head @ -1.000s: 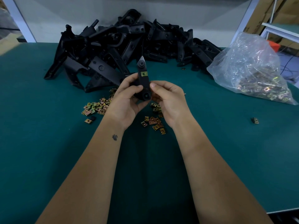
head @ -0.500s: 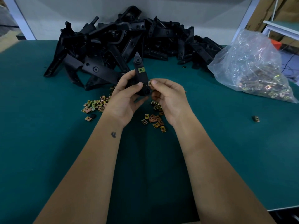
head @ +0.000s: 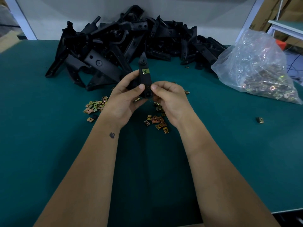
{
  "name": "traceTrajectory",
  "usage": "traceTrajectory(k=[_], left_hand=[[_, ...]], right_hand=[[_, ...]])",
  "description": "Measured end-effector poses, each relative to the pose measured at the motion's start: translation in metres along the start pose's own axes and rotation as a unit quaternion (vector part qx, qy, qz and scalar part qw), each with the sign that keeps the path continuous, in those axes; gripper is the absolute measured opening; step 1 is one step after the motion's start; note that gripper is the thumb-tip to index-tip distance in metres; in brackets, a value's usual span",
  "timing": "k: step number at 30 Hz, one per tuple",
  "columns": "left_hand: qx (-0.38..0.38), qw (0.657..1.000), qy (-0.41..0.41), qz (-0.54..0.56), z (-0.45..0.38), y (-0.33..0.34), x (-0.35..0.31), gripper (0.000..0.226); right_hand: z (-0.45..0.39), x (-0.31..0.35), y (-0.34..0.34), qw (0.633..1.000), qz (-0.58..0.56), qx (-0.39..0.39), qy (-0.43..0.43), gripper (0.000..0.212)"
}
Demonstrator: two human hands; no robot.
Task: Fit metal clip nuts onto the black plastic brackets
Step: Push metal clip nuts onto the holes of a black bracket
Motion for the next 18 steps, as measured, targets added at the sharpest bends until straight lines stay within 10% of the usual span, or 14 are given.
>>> traceTrajectory(k=[18], left_hand=[[-0.008, 0.999, -0.013, -0.049, 0.0015, 0.0009, 0.0026, 0.038]], right_hand=[[0.0019, -0.0014, 0.002, 1.0, -0.001, 0.016, 0.002, 0.019]])
Point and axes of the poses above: each hand's wrist, its own z-axis away from the middle knuckle, its own y-axis out of the palm, x = y × z, the point moved 9 cm from there along -z, towards the middle knuckle, and after that the axes turned 14 degrees about -z, right-handed, at the moved point
